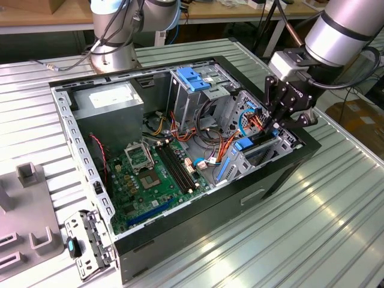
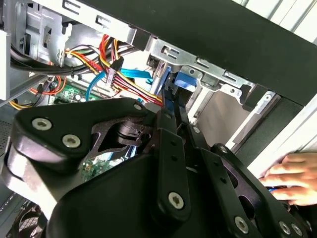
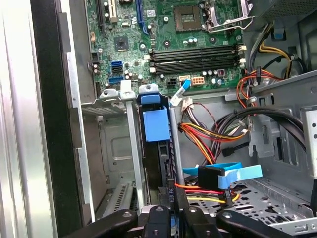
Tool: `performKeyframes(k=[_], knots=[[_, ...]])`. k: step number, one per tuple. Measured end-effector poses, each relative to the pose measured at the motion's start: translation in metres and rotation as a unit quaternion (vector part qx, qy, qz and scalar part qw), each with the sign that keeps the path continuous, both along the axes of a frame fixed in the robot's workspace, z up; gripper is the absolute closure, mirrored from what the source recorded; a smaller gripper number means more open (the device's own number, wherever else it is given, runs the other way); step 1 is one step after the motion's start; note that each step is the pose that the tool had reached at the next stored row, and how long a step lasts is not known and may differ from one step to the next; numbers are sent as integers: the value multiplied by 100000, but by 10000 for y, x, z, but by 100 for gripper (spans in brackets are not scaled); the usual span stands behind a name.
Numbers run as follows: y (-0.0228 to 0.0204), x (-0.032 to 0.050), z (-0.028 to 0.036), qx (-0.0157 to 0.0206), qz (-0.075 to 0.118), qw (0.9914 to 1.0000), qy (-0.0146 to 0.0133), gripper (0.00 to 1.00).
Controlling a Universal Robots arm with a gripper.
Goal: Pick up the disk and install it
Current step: 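Insert the first disk wire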
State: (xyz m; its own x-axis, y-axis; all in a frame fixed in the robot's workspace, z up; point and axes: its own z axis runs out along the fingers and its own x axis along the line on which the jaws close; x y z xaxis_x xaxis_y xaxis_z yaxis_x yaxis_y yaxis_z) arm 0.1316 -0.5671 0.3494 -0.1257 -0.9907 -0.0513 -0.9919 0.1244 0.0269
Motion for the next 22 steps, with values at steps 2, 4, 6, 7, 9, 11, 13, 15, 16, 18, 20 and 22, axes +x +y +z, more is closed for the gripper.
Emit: performKeyframes(k=[2, 4, 6, 7, 9, 11, 13, 15, 16, 18, 20, 22], knots=[[0, 3, 5, -3, 1, 99998, 699, 84], [-1, 18, 3, 24, 1, 99993, 1158, 84], [0, 46, 3, 88, -4, 99993, 1182, 84], [0, 60, 3, 136, -4, 99993, 1190, 84], [1, 65, 2, 242, -7, 99993, 1186, 84], [0, 65, -2, 373, 291, 99992, 1201, 84], [1, 65, -9, 378, 717, 99989, 1280, 84], [0, 65, -13, 365, 760, 99986, 1419, 84], [0, 65, -15, 381, 751, 99985, 1480, 84], [1, 65, -15, 386, 699, 99982, 1730, 84], [0, 65, -14, 384, 630, 99976, 2073, 84], [0, 65, -13, 388, 613, 99967, 2456, 84]])
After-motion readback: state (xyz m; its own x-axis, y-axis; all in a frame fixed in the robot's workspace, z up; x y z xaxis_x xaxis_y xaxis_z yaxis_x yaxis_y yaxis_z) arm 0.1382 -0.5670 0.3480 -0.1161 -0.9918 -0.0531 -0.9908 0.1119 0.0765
